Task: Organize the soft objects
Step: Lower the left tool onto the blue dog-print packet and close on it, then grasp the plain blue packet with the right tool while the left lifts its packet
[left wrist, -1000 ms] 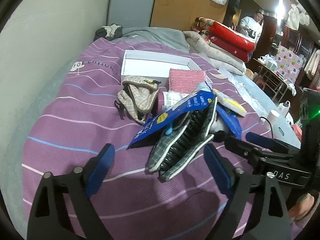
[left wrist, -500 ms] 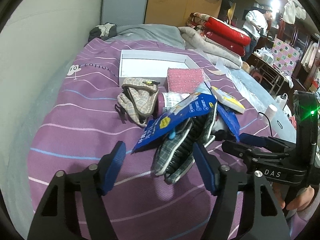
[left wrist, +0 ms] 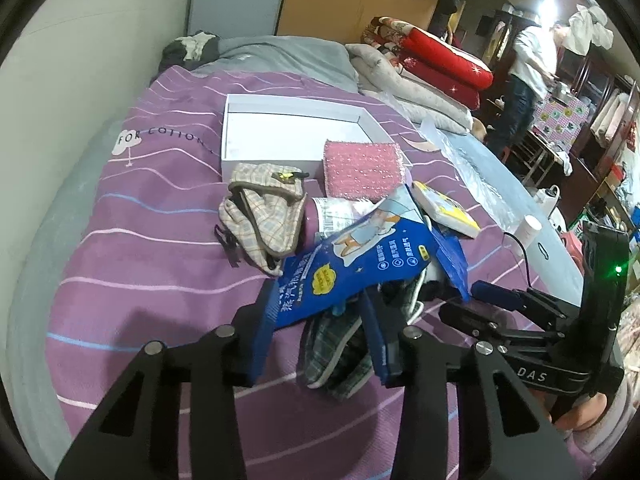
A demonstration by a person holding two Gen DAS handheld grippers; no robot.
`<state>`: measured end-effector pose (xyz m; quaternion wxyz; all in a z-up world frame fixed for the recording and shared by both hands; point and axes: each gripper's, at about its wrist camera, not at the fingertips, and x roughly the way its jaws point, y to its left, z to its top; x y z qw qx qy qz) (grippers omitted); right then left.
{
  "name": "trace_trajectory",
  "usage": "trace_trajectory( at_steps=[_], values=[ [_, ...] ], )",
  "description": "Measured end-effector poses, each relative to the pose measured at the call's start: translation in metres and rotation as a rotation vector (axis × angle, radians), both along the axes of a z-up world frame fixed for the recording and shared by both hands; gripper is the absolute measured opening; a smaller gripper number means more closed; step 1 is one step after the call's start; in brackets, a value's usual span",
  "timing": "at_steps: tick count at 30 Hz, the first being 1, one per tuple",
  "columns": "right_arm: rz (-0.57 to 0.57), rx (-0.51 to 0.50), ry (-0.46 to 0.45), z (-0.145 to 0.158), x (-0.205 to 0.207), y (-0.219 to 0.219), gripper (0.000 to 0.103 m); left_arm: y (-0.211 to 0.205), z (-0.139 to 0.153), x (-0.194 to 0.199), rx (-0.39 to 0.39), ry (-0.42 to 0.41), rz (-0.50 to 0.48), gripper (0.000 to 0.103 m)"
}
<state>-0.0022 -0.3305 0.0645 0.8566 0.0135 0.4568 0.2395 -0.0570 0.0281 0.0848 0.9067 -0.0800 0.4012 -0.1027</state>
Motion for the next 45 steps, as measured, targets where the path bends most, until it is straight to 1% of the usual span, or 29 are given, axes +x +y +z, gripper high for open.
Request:
trace_trajectory(
  at_steps=[6,14,15,18,25,26,28,31,33,39,45],
  values=[
    [0.001,0.001,0.009,-0.001,0.003,-0.001,0.066,-0.006,-0.002,0.007,0.069,-0.001,-0.016,0.042],
    [-0.007,-0.034,-0.013,-0.002,0.005,-0.001,0.066,-0.016,-0.005,0.027,0.093,0.002,-0.055,0.041],
    [-0.008,-0.032,-0.010,-0.003,0.006,-0.003,0.066,-0.017,-0.005,0.029,0.090,0.004,-0.059,0.038],
    [-0.014,-0.030,0.000,-0.006,0.011,-0.005,0.066,-0.019,-0.007,0.034,0.070,0.013,-0.061,0.035],
    [-0.025,-0.033,0.029,-0.014,0.021,-0.005,0.066,-0.017,-0.011,0.040,0.029,0.026,-0.043,0.032],
    [-0.026,-0.033,0.031,-0.015,0.022,-0.005,0.066,-0.016,-0.012,0.041,0.016,0.029,-0.044,0.029],
    [-0.026,-0.034,0.036,-0.017,0.026,-0.004,0.066,-0.016,-0.013,0.044,-0.003,0.034,-0.043,0.026],
    [-0.029,-0.035,0.033,-0.016,0.028,-0.004,0.066,-0.014,-0.012,0.046,-0.007,0.028,-0.028,0.019],
    [-0.036,-0.025,0.026,-0.014,0.029,-0.006,0.058,-0.010,-0.011,0.045,-0.012,0.022,-0.011,0.015],
    [-0.050,-0.024,-0.010,-0.001,0.028,-0.010,0.051,0.007,-0.008,0.043,-0.036,0.030,0.037,0.010],
    [-0.073,-0.015,-0.052,0.016,0.027,-0.016,0.050,0.013,-0.003,0.041,-0.064,0.051,0.039,0.009]
  ],
)
